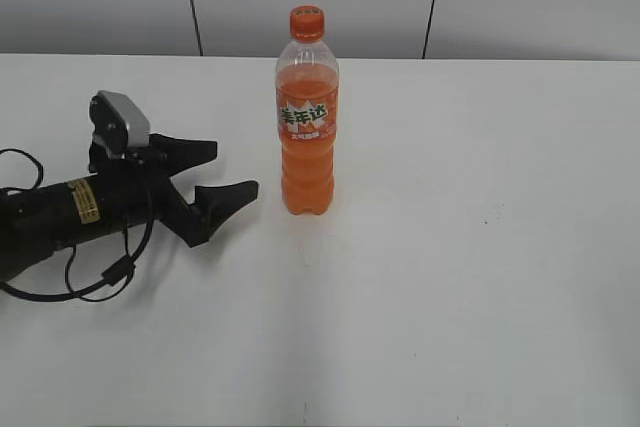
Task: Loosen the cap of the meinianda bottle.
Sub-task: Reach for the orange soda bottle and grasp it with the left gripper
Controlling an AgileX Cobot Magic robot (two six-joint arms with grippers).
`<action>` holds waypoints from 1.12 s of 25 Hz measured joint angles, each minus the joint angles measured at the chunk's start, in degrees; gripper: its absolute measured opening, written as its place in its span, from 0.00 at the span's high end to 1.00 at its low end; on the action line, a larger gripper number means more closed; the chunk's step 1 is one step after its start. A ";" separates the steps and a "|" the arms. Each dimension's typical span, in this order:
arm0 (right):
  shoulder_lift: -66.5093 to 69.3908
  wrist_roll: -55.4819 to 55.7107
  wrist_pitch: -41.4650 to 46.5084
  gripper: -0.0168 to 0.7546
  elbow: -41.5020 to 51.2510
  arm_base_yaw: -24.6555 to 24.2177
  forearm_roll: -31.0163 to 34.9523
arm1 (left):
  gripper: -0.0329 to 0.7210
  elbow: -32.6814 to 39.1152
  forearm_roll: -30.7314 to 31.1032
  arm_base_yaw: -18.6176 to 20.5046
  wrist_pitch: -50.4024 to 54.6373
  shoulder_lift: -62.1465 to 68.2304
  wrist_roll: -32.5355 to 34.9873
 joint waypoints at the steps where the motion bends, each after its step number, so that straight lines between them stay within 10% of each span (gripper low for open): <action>1: 0.00 0.00 0.00 0.22 0.00 0.00 0.00 | 0.17 -0.47 -0.65 -0.67 0.00 0.29 0.00; 28: 0.00 0.00 0.00 0.22 0.00 0.00 0.00 | 0.17 -12.34 -6.72 -10.30 0.05 7.28 0.00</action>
